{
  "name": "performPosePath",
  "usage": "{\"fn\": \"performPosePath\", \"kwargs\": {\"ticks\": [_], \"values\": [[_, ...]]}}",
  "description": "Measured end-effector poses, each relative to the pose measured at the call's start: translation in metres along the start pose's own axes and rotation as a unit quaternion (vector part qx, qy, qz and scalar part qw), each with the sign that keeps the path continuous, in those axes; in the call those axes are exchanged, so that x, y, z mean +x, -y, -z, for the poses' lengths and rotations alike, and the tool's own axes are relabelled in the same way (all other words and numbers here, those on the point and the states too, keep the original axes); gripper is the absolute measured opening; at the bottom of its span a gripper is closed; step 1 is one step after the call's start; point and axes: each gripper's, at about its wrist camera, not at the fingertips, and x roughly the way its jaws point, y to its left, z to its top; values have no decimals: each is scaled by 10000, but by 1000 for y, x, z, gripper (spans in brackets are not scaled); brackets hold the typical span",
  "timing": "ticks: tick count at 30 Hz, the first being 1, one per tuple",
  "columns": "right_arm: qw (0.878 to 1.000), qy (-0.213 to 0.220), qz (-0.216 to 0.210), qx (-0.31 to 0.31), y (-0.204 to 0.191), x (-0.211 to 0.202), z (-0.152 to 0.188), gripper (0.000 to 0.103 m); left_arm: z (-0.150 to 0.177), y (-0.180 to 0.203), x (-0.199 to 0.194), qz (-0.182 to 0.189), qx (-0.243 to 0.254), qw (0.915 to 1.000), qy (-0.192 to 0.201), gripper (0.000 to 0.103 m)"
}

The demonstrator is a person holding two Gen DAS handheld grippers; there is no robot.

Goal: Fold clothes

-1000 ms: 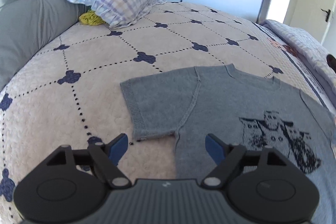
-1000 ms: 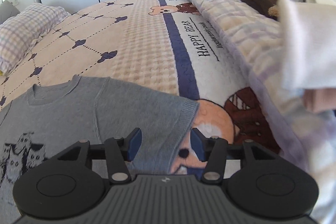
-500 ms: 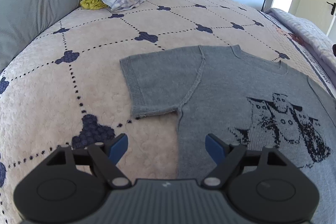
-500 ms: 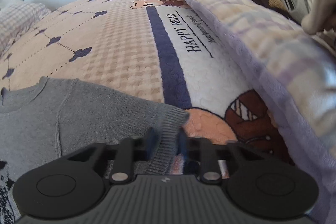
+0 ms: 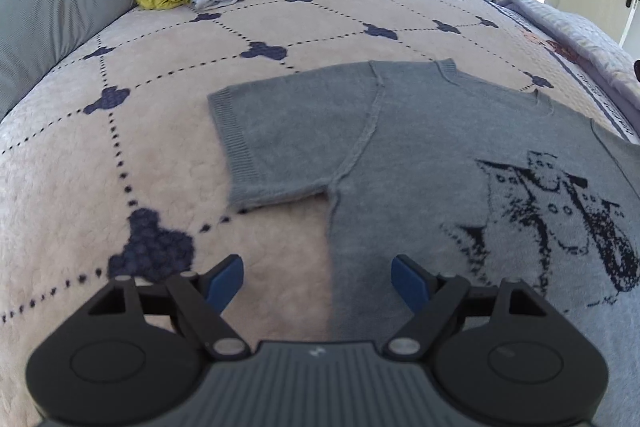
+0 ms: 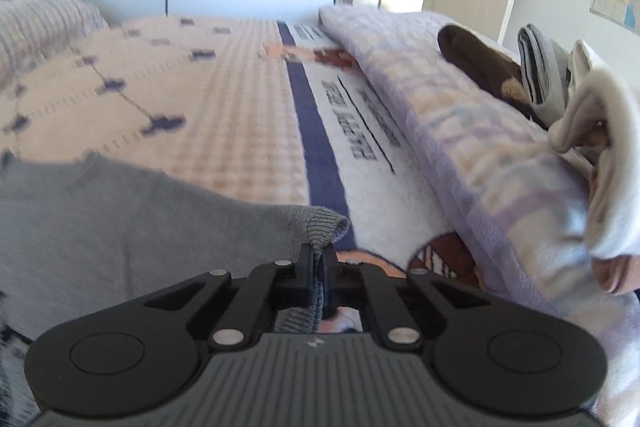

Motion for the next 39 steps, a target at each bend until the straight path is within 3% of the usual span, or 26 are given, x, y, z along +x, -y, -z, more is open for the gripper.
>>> {"fn": "performPosePath", "kwargs": {"ticks": [4,12,18,20,23,31,35,39], "values": [[9989,379,-174,-230,-18,-34,-9,5,5,-12,-5,-5,-167,9999,-8,82],[9885,757,-769,-1060,-88,-93,6,5,10,-16,-22,71,-134,9999,78,82],[9727,310,-1434,-1797,-155,-93,32,8,12,-16,-28,124,-107,9998,105,82],[9688,140,-1517,-1953,-167,-90,40,16,13,-17,-30,151,-98,9998,113,82],[9689,155,-1623,-1863,-161,-94,43,29,15,-19,-32,177,-96,9997,117,82],[9887,-121,-1319,-703,-64,-83,43,32,20,-19,-36,322,-67,9994,123,82],[9840,-189,-1472,-989,-44,-90,55,32,21,-18,-38,314,-69,9994,121,82],[9626,-170,-1948,-1875,-71,-101,67,32,20,-12,-37,308,-78,9995,83,82]]}}
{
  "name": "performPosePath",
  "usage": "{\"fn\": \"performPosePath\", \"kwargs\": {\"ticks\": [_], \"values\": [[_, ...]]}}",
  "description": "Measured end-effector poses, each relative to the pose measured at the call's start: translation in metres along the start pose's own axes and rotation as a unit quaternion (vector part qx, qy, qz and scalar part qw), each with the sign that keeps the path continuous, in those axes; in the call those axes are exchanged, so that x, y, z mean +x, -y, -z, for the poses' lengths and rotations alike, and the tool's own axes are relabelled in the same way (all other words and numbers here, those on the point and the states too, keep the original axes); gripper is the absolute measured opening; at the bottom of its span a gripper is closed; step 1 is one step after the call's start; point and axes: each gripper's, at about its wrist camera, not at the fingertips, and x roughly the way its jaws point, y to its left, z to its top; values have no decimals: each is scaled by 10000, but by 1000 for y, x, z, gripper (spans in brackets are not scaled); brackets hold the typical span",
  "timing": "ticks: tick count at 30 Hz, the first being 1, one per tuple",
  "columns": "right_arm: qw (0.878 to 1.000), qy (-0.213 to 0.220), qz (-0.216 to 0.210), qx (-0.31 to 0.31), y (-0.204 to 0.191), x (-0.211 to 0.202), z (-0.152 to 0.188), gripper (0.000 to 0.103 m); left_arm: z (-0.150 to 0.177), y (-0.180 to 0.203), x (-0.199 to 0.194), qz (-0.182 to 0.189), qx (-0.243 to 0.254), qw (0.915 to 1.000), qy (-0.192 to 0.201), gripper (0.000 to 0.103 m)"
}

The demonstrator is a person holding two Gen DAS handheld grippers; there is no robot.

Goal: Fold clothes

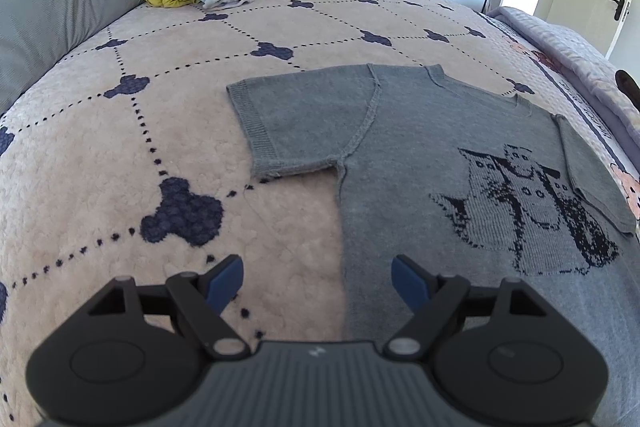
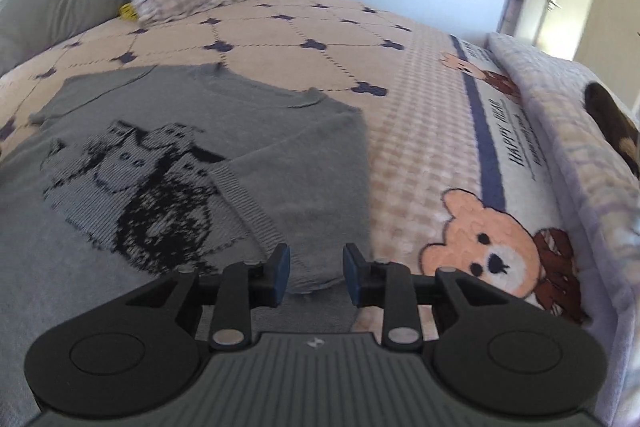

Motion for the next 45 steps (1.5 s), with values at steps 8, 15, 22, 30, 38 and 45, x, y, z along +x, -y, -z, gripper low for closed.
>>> {"fn": "performPosePath", "kwargs": {"ticks": [8,15,22,30,38,45], "values": [[9963,-591,574,-256,-25,54,-10,16,-1,5,-3,18,125,9999,33,83],[9758,74,-881,2001,11,39,-16,7,-1,3,-1,-20,139,9999,11,83],[9784,-370,-921,1814,5,43,-1,9,-1,5,-3,58,166,9998,39,83],[9790,182,-288,2010,58,10,-21,32,-2,6,-5,68,209,9997,100,83],[9986,-273,-441,-32,-23,60,-74,31,-1,10,-6,97,255,9996,69,83],[9950,-879,-346,-327,-46,104,-74,18,-4,1,-8,30,199,9998,91,83]]}}
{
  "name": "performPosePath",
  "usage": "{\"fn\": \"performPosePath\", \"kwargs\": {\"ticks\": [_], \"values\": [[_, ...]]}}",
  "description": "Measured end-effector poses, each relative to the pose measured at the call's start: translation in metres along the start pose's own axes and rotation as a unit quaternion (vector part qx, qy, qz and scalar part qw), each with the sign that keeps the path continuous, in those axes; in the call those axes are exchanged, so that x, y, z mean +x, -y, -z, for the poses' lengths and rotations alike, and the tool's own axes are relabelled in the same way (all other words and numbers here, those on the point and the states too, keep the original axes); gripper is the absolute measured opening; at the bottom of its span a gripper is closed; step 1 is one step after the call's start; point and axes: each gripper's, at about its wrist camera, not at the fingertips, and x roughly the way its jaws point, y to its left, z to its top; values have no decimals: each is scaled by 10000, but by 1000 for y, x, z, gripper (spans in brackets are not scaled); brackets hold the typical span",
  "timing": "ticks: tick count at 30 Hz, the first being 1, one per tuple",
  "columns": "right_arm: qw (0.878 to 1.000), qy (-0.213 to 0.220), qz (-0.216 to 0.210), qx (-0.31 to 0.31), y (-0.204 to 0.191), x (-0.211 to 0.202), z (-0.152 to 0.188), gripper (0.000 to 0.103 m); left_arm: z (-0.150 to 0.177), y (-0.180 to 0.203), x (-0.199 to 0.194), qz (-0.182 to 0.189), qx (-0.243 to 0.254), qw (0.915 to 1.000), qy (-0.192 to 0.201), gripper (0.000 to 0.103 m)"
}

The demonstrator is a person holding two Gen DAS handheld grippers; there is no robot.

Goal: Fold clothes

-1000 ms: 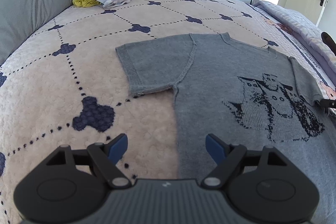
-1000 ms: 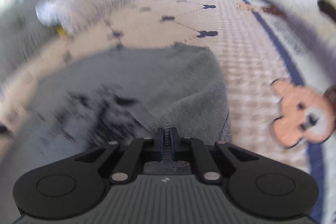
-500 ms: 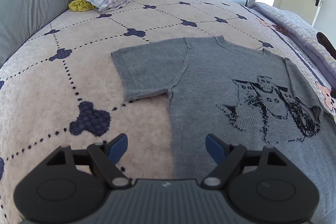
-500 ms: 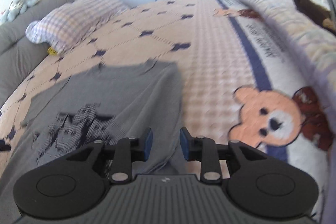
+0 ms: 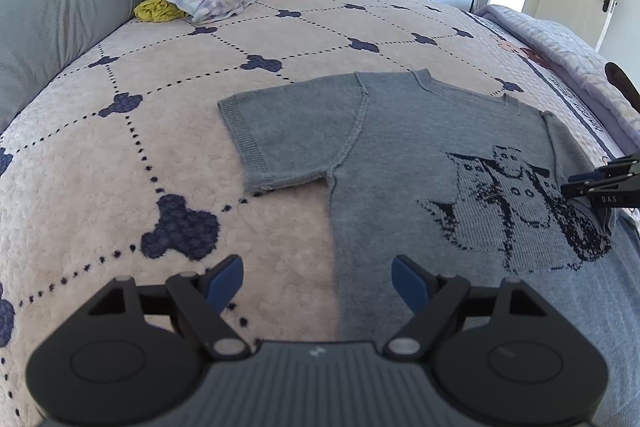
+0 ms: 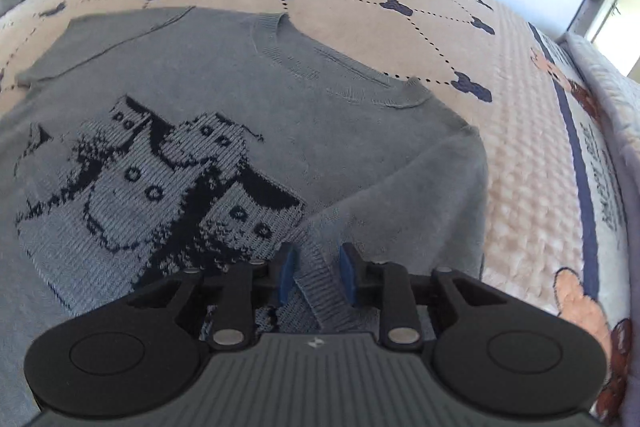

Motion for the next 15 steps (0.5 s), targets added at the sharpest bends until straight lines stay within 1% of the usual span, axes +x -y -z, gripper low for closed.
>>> {"fn": "performPosePath", "kwargs": {"ticks": [1,2,3,5,7,8,9,10,11,12,13,14,15], "values": [[9999,59,-61,146,3,-1,0,8,0,0,0,9,12,10000,-2,83],[9991,188,-97,381,8,-5,-1,7,0,1,0,19,25,10000,-3,83],[9967,400,-227,670,13,-11,-2,7,0,2,1,30,41,10000,-3,83],[9868,919,-674,1150,21,-25,-3,7,0,4,2,54,59,10000,-10,83],[9789,1130,-937,1423,24,-31,-6,8,0,6,3,70,71,9999,-14,83],[9798,1059,-1024,1353,25,-31,-7,13,0,6,2,78,77,9999,-4,83],[9809,934,-1190,1223,27,-31,-9,14,0,6,2,84,79,9999,7,83],[9806,897,-1296,1166,33,-32,-8,16,0,6,1,89,80,9999,16,83],[9802,932,-1254,1216,41,-35,-7,21,0,6,1,89,80,9999,19,83],[9794,999,-1096,1367,53,-39,-4,24,-1,5,1,88,81,9999,21,83],[9761,1063,-891,1674,68,-41,-1,27,-1,5,2,80,87,9999,15,83],[9717,1117,-684,1968,83,-44,3,28,-1,5,2,71,95,9999,10,83],[9713,1045,-467,2087,94,-42,6,28,-1,5,3,63,101,9999,3,83]]}}
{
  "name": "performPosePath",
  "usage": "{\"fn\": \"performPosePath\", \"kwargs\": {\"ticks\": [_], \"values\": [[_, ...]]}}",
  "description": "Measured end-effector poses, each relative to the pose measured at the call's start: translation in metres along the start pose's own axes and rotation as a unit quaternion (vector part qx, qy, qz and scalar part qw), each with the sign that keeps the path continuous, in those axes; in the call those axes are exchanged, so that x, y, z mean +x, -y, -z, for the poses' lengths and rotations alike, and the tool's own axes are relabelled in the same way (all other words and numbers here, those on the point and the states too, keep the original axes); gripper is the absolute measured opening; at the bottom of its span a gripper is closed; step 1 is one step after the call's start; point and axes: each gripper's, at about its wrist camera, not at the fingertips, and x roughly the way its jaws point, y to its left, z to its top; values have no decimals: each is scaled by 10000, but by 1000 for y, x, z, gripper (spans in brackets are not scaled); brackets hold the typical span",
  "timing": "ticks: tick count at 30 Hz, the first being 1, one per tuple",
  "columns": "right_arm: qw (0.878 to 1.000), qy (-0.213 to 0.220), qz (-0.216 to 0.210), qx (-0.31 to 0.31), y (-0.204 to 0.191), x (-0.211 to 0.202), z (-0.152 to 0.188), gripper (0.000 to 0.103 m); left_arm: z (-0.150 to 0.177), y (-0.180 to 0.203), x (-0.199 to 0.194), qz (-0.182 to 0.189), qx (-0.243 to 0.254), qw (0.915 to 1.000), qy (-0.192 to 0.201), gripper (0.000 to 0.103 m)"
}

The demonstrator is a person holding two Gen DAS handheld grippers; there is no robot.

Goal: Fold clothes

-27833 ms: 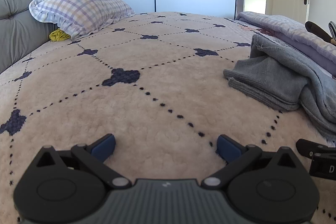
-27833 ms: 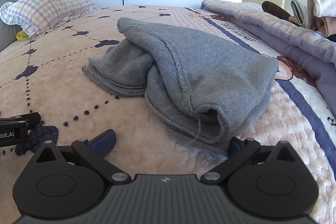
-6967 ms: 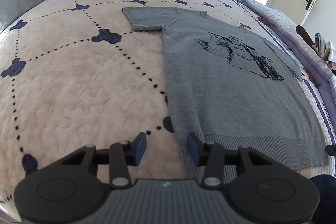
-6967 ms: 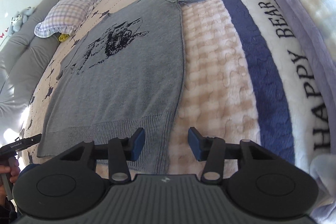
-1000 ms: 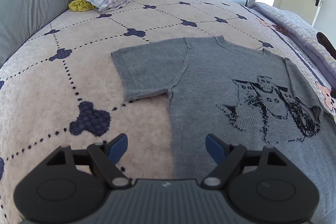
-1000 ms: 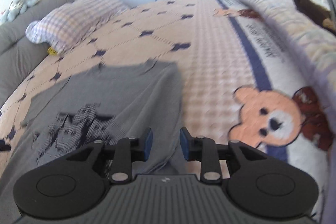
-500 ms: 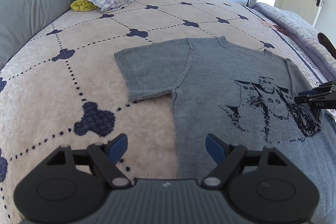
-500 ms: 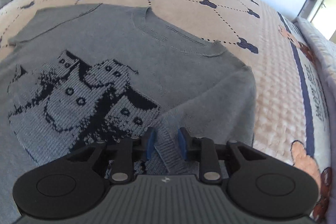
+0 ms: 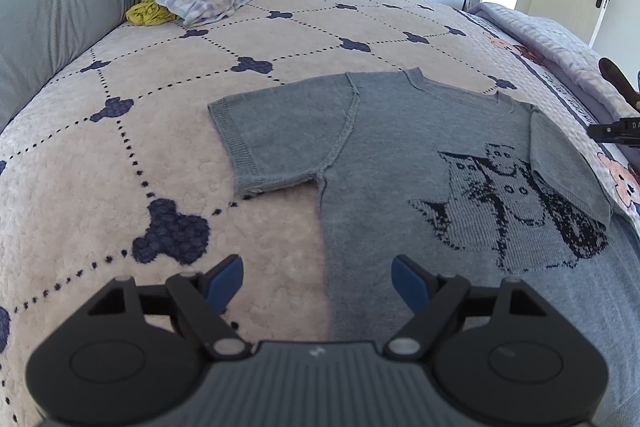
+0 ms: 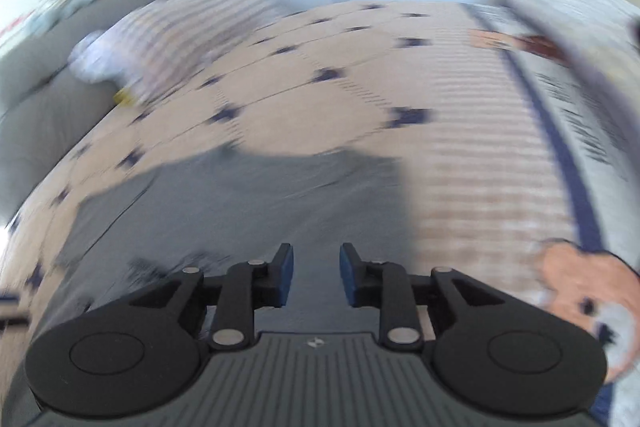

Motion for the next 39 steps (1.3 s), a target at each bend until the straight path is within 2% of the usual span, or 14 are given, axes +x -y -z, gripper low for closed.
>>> {"fn": "performPosePath", "kwargs": {"ticks": [3,8,9,11,13,18,20,23,26,30,31,32,35,39], "values": [[9984,-156,550,26,27,7,0,29,-1,3,1,2,27,10000,-4,83],[9963,-534,578,-341,25,27,10,28,-1,10,1,22,101,9999,-11,83],[9959,-586,589,-345,25,30,12,26,-1,11,1,33,130,9999,-19,83],[9951,-691,611,-352,26,36,16,11,-1,12,0,37,187,9998,-23,83],[9942,-791,632,-355,26,41,21,10,-2,11,-2,13,189,9998,-15,83],[9959,-642,634,-67,35,35,17,7,-3,6,-2,11,109,9999,-14,83],[9965,-470,628,275,48,28,13,0,-3,6,-4,32,112,9999,-4,83],[9934,-394,935,531,67,25,14,0,-3,7,-6,52,145,9999,20,83],[9957,-410,720,413,67,19,20,2,-3,7,-7,74,131,9999,48,83],[9977,-222,149,626,60,1,22,16,-2,8,-7,92,132,9999,39,83],[9982,-326,184,471,54,3,24,25,-2,9,-7,98,143,9998,43,83],[9983,-429,219,317,48,6,26,27,-2,8,-8,98,135,9998,48,83],[9967,-727,345,-66,34,13,37,27,-2,8,-9,92,98,9999,58,83],[9966,-635,491,-186,29,7,51,27,-1,8,-7,92,107,9999,38,83]]}}
